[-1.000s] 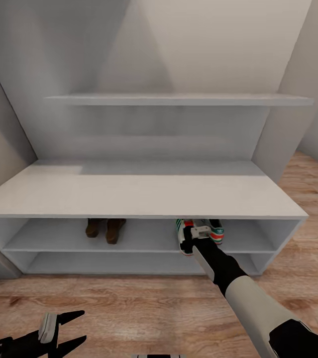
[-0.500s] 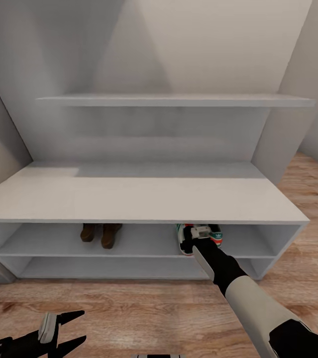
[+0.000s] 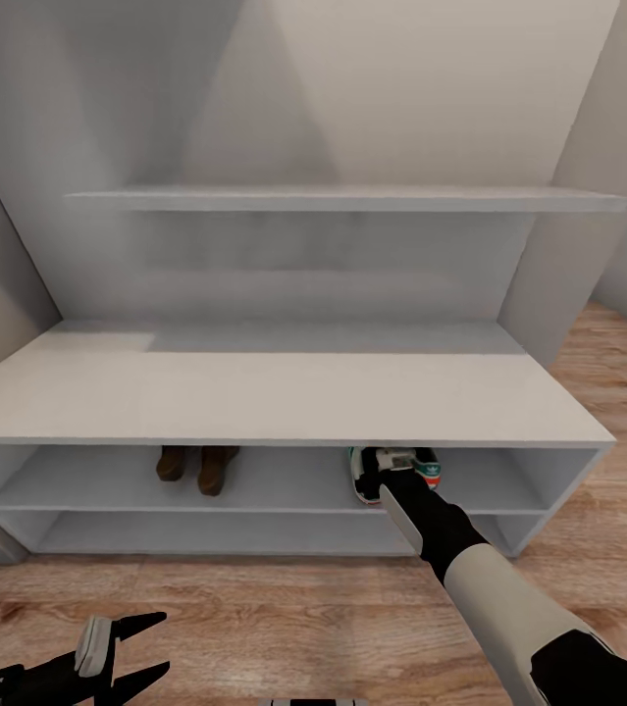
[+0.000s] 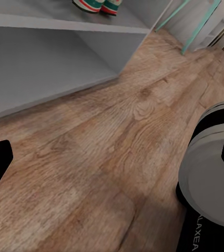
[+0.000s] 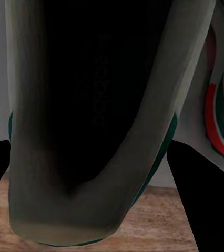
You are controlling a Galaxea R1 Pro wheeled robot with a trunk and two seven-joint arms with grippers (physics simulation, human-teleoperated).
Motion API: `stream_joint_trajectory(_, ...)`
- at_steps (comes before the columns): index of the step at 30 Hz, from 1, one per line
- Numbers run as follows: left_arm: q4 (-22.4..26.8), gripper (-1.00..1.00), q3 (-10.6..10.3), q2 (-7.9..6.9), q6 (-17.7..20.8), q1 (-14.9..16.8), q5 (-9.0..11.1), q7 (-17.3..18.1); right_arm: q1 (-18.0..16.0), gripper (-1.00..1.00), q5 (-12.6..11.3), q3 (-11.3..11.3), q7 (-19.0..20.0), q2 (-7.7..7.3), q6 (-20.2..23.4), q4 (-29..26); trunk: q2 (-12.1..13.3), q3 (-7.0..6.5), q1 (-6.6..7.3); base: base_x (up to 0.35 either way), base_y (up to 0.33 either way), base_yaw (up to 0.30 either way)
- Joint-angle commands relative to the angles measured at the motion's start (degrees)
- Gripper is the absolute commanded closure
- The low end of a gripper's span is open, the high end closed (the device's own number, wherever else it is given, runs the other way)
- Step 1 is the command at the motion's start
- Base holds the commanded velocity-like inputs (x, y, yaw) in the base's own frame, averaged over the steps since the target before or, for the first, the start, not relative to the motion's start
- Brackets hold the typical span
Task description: Pick up the two gym shoes and the two sandals from the corridor floor and place them onto the hallstand (shoe rack) in the corridor, making sure they are on the rack and not on the floor. Arrange them so the two gym shoes are next to each other and the two sandals are next to each other.
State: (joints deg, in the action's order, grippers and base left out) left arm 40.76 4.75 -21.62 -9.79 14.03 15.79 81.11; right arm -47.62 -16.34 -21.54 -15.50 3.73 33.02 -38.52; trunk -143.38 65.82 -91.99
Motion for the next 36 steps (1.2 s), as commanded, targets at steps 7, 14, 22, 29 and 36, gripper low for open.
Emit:
stream_joint_trajectory(7,0.0,-1.0,0.0,0.0,-0.6,0.0,0.1,0.1,0.0,1.0,-0.6,-0.3,-0.6,-0.04,0.2,-0.1,0.0,0.05,0.01,0.016,0.0,0.0)
stream_joint_trajectory(14,0.0,-1.0,0.0,-0.02,-0.6,0.0,0.1,0.1,0.0,1.0,-0.6,-0.3,-0.6,-0.04,0.2,-0.1,0.0,0.05,0.01,0.061,0.0,0.0)
stream_joint_trajectory(22,0.0,-1.0,0.0,-0.02,-0.6,0.0,0.1,0.1,-0.1,1.0,-0.6,-0.3,-0.6,-0.04,0.2,-0.2,0.0,0.05,0.01,0.006,0.0,0.0)
stream_joint_trajectory(29,0.0,-1.0,0.1,-0.08,-0.6,0.0,0.1,0.1,-0.1,1.0,-0.6,-0.3,-0.7,-0.04,0.2,-0.2,0.0,0.05,0.01,0.072,0.0,0.0)
stream_joint_trajectory(36,0.0,-1.0,0.1,-0.09,-0.6,0.0,0.1,0.1,-0.1,1.0,-0.6,-0.3,-0.7,-0.04,0.2,-0.2,0.0,0.05,0.01,0.005,0.0,0.0)
